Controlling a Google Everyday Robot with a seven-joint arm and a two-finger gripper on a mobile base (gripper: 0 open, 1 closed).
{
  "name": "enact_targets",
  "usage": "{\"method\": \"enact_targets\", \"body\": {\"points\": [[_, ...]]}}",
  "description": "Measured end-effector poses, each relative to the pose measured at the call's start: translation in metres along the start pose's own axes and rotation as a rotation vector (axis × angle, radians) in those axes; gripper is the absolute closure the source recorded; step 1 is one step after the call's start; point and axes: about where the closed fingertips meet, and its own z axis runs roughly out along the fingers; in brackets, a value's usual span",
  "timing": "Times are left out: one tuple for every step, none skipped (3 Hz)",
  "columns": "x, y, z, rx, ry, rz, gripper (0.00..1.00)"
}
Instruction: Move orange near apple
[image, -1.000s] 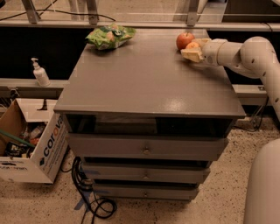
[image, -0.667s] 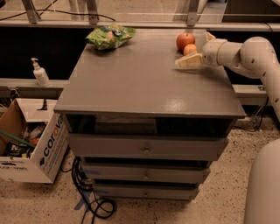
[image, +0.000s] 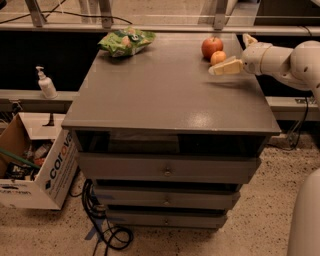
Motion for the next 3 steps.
{"method": "enact_targets", "body": {"points": [[-0.004, -0.011, -0.04, -0.027, -0.029, -0.002, 0.0], [0.0, -0.018, -0.084, -0.06, -0.038, -0.004, 0.0], [-0.001, -0.014, -0.085, -0.079, -0.039, -0.007, 0.0]]}}
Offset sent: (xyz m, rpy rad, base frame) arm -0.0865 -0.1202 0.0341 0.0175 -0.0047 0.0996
